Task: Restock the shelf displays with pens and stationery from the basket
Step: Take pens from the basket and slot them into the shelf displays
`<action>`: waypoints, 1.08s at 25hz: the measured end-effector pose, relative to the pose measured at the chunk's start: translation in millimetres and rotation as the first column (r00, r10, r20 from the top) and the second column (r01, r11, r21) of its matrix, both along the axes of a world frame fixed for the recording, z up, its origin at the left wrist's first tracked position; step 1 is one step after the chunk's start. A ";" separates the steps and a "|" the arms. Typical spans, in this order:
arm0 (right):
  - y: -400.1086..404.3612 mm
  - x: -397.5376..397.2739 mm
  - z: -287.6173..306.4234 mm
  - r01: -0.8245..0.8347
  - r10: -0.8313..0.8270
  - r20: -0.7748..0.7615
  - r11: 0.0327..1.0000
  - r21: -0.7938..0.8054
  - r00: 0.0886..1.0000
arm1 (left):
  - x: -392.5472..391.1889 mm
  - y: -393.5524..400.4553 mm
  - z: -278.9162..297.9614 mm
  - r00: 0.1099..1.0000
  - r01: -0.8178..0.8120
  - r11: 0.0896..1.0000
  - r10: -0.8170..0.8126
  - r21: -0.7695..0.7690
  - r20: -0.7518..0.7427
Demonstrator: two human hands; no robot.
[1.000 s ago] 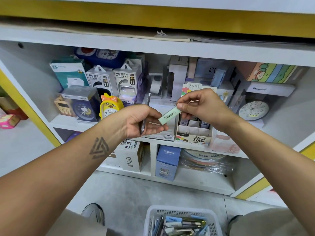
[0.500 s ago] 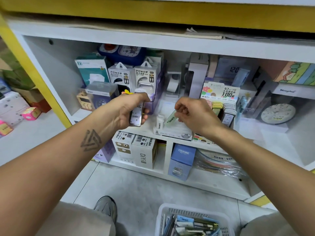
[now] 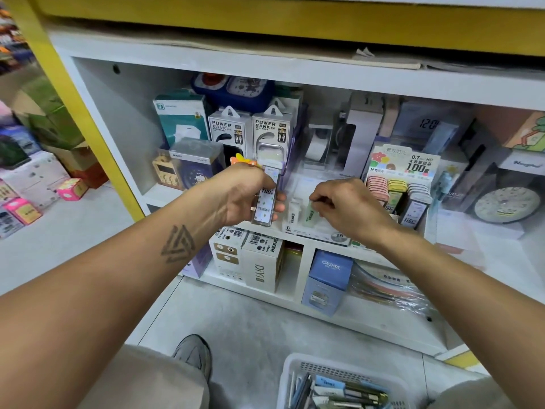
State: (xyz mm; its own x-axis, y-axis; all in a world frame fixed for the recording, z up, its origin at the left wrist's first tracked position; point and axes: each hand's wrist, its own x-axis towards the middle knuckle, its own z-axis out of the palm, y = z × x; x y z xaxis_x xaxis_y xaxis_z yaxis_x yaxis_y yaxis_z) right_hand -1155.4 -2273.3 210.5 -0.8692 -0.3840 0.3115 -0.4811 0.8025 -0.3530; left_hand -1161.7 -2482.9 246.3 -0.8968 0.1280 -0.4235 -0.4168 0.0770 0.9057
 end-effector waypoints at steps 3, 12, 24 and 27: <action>2.9 -0.3 -3.9 -0.008 0.005 0.087 0.999 0.037 0.996 | 0.4 3.2 -0.5 1.000 0.021 0.999 -0.021 0.041 0.002; 19.8 5.9 21.3 0.216 -0.036 0.312 0.794 -0.568 0.949 | 11.1 37.3 5.7 0.976 0.194 0.972 -0.178 0.129 -0.129; 140.6 43.0 57.2 0.331 -0.328 0.076 0.861 -0.387 0.942 | 13.9 139.1 -13.2 0.481 0.034 0.677 -0.656 -0.735 -0.581; 154.3 48.0 46.1 0.414 -0.429 -0.107 0.899 -0.141 0.897 | 13.0 144.6 -25.4 0.412 0.032 0.510 -0.790 -0.859 -0.454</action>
State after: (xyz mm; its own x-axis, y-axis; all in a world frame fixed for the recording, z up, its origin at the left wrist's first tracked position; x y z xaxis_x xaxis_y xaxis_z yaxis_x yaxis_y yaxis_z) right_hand -1107.4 -2119.0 256.6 -0.8897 0.0534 0.4535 -0.1547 0.8992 -0.4092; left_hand -1148.7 -2338.3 220.9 -0.7507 0.6304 0.1974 0.6559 0.6758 0.3362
